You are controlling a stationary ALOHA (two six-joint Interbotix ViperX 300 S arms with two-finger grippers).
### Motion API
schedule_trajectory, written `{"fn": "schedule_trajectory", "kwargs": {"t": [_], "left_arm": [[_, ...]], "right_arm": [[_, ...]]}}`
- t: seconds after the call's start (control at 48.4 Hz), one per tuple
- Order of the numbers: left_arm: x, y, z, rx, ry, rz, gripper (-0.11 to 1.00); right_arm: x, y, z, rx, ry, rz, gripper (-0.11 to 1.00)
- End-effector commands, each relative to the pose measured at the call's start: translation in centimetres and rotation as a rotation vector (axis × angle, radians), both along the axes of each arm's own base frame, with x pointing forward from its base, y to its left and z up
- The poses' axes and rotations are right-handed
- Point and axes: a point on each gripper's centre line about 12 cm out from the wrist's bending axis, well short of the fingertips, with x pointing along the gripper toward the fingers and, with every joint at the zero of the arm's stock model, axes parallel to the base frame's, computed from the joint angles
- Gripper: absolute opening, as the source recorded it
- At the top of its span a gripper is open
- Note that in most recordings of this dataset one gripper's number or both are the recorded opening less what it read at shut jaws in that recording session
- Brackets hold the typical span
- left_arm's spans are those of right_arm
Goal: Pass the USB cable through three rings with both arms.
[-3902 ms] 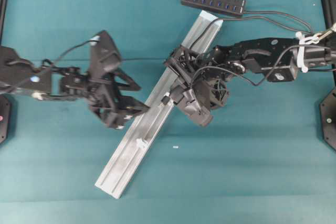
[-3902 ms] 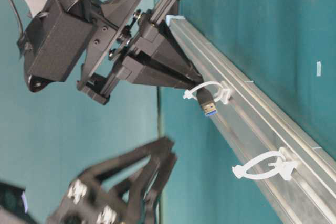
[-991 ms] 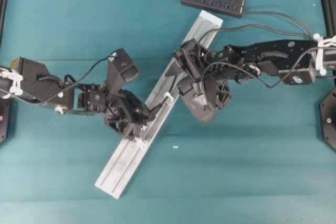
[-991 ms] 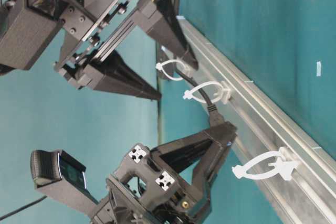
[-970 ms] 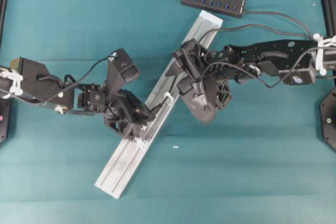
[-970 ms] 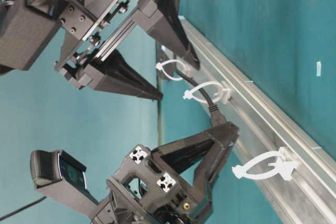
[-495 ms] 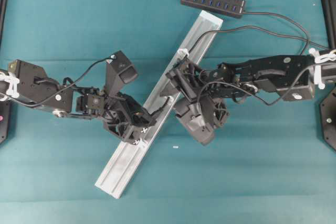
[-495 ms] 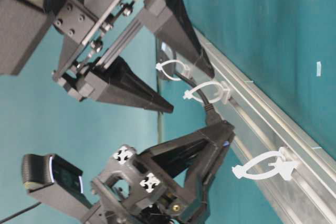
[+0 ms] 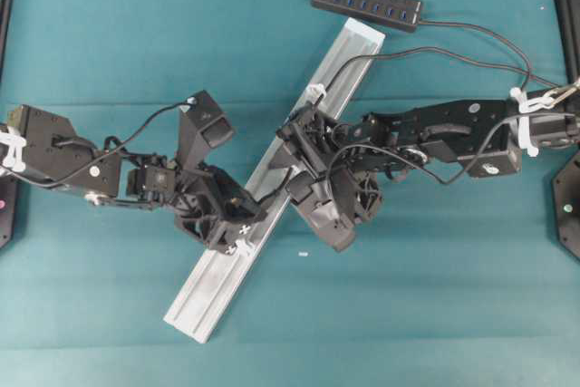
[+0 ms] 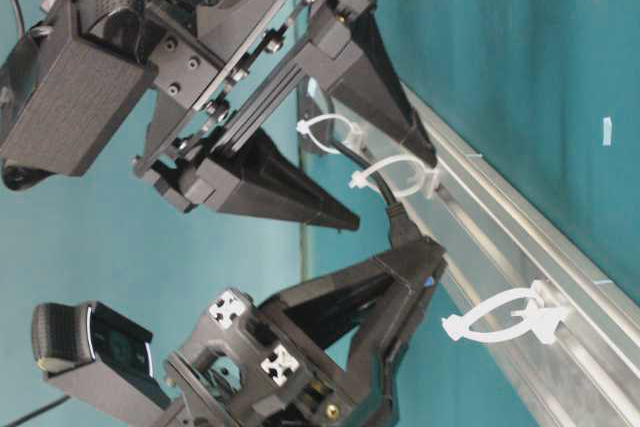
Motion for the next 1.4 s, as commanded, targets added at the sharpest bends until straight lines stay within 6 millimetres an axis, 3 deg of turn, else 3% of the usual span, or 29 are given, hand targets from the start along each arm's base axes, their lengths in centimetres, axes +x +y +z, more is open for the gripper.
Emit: {"fn": "schedule_trajectory", "kwargs": {"t": [0.0,0.268,0.619,0.723,0.867,0.95,1.383], "left_arm": [[0.1,-0.5,1.0,0.004,-0.031,-0.016,0.1],[0.1,-0.5,1.0,0.004,-0.031,-0.016,0.1],[0.1,-0.4,1.0,0.003,-0.032,-0.015,0.1],[0.1,-0.2,1.0,0.004,-0.031,-0.01,0.1],[0.0,0.0,0.9,0.004,-0.026,-0.004,0.1],[0.0,0.1,0.8,0.004,-0.022,-0.002,0.1],[-0.2,0.3,1.7,0.002,-0.072,0.003,0.1]], "right_arm": [[0.3,0.1,-0.1,0.008,-0.007,-0.009,0.83],[0.4,0.1,-1.1,-0.001,0.022,0.003,0.67],[0.7,-0.4,-1.4,-0.001,0.021,-0.009,0.6],[1.0,-0.5,-1.2,0.0,0.015,-0.013,0.47],[1.1,-0.4,-1.1,-0.001,0.017,-0.006,0.19],[1.0,-0.2,-1.1,0.0,0.026,0.002,0.09],[1.0,-0.2,-1.3,-0.065,0.055,0.073,0.09]]}}
